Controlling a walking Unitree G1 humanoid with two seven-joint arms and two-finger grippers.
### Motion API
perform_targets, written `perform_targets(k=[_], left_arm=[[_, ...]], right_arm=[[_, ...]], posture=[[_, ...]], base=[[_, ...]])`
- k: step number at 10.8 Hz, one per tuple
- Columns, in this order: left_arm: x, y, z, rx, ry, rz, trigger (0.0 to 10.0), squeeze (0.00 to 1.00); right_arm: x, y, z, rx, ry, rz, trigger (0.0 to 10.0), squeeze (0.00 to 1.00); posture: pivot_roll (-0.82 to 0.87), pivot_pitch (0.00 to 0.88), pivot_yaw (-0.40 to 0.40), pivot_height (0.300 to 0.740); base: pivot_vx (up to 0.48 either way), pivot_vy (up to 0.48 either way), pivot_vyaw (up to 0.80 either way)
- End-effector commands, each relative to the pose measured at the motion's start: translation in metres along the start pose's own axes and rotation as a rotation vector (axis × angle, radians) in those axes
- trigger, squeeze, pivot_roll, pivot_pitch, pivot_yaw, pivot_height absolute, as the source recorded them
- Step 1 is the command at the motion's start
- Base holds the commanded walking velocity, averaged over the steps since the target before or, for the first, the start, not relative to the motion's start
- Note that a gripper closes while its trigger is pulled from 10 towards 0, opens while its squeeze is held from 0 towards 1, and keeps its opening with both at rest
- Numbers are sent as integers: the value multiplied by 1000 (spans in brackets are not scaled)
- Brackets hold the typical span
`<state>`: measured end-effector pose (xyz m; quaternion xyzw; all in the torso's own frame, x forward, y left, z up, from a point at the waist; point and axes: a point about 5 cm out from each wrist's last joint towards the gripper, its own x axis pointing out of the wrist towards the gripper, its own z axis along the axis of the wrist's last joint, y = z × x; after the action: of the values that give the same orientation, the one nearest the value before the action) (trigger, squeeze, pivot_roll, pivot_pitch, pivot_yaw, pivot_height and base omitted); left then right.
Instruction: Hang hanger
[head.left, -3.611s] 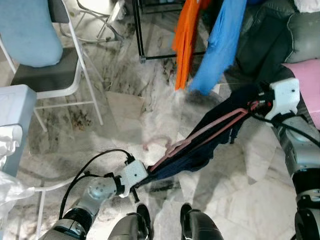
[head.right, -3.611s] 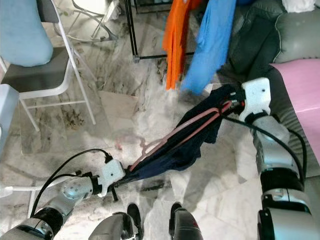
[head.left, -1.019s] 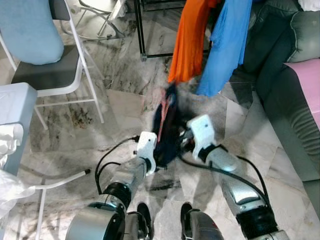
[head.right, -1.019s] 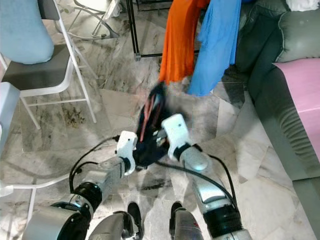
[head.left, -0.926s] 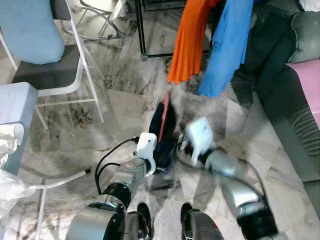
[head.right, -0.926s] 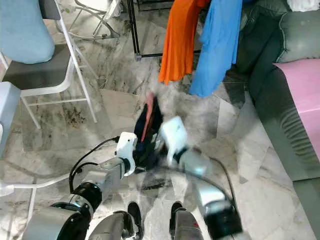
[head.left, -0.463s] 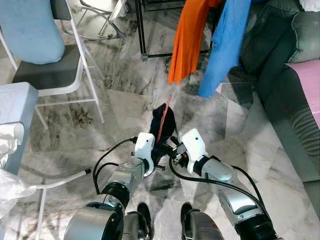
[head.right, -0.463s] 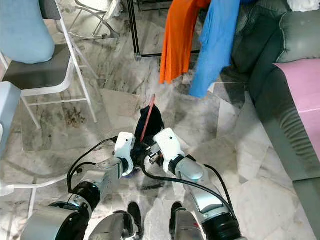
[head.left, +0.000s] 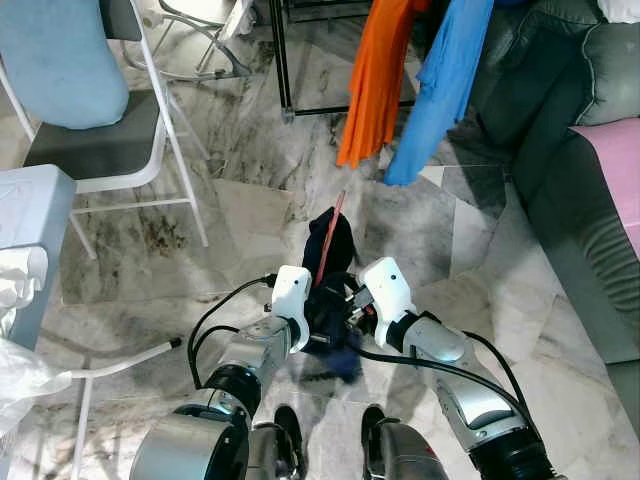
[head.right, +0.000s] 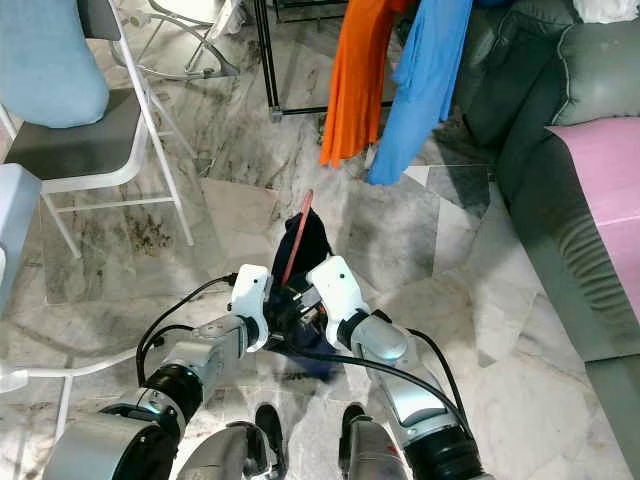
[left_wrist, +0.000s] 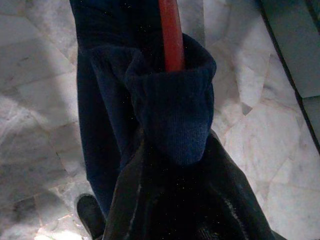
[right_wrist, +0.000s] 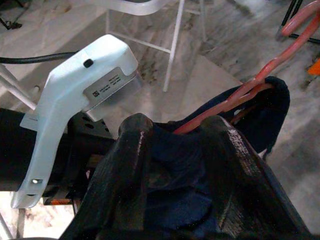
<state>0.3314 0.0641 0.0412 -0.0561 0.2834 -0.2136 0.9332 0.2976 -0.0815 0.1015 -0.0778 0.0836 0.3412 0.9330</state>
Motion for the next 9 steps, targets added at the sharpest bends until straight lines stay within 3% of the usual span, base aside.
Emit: perform_targets(k=[1, 2, 4, 5, 6, 7, 8, 9], left_arm=[[0, 1, 0, -16, -6, 2, 588, 0], [-12, 28, 56, 97, -233, 19, 0, 0], [-16, 39, 58, 102, -265, 55, 0, 0], [-18, 43, 48, 88, -273, 78, 0, 0], [-18, 46, 40, 53, -263, 87, 0, 0], [-19, 46, 39, 48, -273, 71, 0, 0], [-22, 46, 45, 98, -299, 8, 0, 0], [-24, 48, 52, 143, -316, -20, 0, 0]], right_arm=[[0, 9, -6, 15, 23, 47, 0, 0], [-54, -46, -39, 8, 116, -81, 10000, 0], [-54, -59, -56, 40, 136, -254, 10000, 0], [-43, -55, -68, 209, 109, -354, 10000, 0], [-38, -50, -72, 229, 113, -390, 10000, 0], [-34, -47, -73, 166, 126, -382, 10000, 0], [-32, -49, -61, 58, 31, -358, 10000, 0], [-34, -52, -53, 22, -24, -321, 10000, 0]], posture=[[-169, 289, 85, 740], [-163, 274, 80, 740], [-161, 266, 80, 740], [-152, 257, 76, 740], [-145, 250, 71, 740], [-138, 247, 68, 740], [-128, 242, 63, 740], [-121, 241, 59, 740]], base=[[0, 0, 0], [0, 0, 0], [0, 0, 0], [0, 0, 0], [0, 0, 0], [0, 0, 0], [0, 0, 0], [0, 0, 0]])
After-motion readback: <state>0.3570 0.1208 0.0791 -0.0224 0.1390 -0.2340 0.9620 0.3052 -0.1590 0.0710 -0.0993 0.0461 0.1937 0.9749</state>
